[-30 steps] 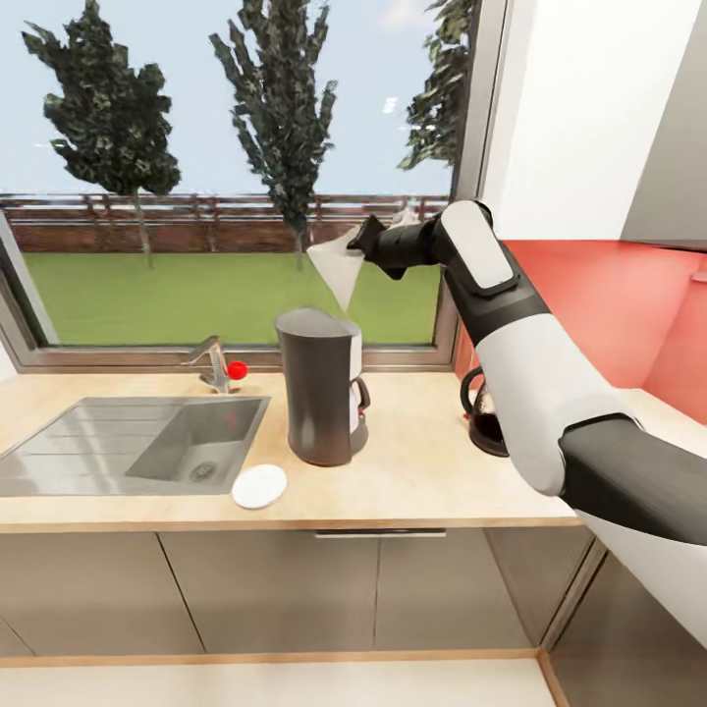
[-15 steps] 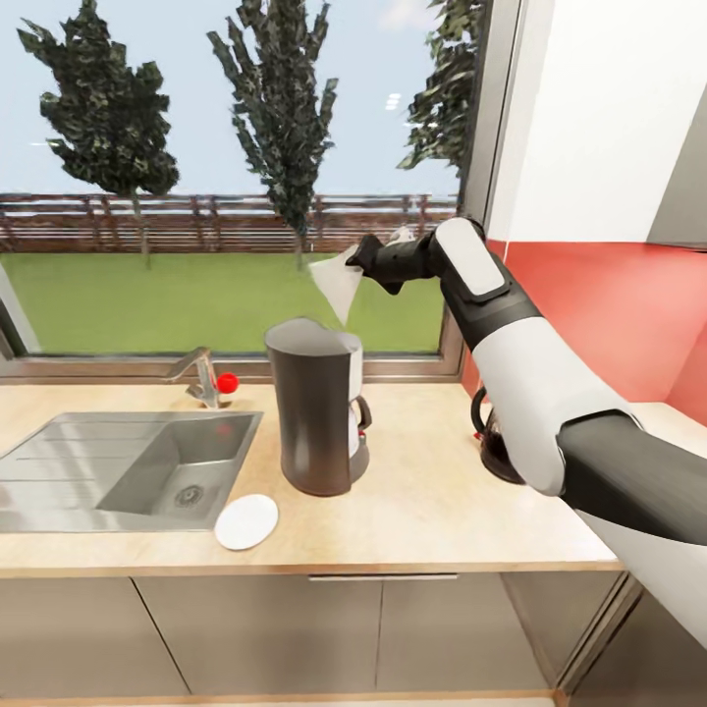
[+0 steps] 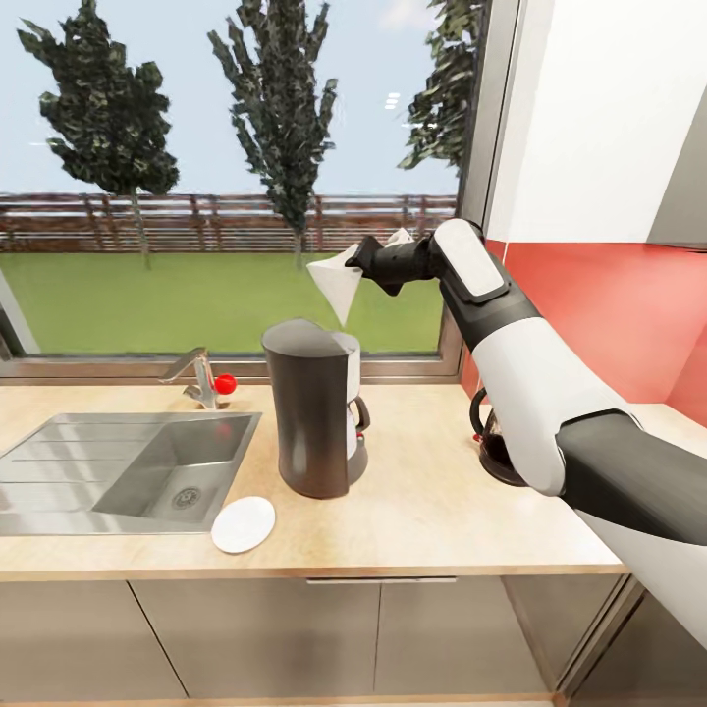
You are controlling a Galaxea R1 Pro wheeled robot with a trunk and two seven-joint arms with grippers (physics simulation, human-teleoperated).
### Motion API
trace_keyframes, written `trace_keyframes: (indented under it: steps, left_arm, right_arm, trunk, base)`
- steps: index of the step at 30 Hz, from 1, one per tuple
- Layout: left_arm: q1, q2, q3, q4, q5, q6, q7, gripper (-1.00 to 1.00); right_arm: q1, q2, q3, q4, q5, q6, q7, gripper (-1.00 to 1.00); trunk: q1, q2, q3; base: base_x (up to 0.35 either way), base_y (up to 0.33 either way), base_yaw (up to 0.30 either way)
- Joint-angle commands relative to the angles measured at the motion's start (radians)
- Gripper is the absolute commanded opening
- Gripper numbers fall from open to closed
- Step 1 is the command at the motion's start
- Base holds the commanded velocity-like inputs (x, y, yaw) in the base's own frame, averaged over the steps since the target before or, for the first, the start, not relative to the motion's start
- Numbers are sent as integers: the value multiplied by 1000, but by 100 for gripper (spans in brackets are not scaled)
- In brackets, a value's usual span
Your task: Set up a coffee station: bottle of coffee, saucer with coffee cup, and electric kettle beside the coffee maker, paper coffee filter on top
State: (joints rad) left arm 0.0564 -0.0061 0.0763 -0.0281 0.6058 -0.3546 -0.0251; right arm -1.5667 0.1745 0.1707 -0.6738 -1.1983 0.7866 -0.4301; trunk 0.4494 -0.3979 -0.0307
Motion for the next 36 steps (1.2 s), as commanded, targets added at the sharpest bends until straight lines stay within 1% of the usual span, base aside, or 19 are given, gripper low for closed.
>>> trace_keyframes:
  steps: [1, 7, 12, 15, 31, 36]
  left_arm:
    - [0, 0, 8, -2, -1, -1, -3, 100]
    - [0, 0, 8, -1, 3, -1, -2, 100]
    - [0, 1, 8, 0, 3, 1, -2, 100]
    - [0, 4, 8, 2, 3, 1, -2, 100]
    - [0, 3, 10, 2, 5, -1, -2, 100]
    - [0, 3, 10, 2, 6, -1, -3, 100]
  right_arm:
    - [-1, 0, 1, -1, -10, 0, -10, -100]
    - [-1, 0, 1, -1, -11, 1, -10, -100]
    - [-1, 0, 1, -1, -10, 3, -10, -100]
    - [-1, 0, 4, -1, -9, 0, -10, -100]
    - [-1, 0, 5, 1, -9, -1, -7, -100]
    - [-1, 0, 4, 20, -9, -1, 6, -100]
  trunk:
    - [1, -2, -2]
    - [1, -2, -2]
    - [1, -2, -2]
    - [1, -2, -2]
    - [1, -2, -2]
    - [1, -2, -2]
  base:
    - [0, 0, 0]
    - [0, 27, 0]
    - [0, 253, 0]
    - [0, 119, 0]
    - [0, 8, 0]
    - [6, -6, 0]
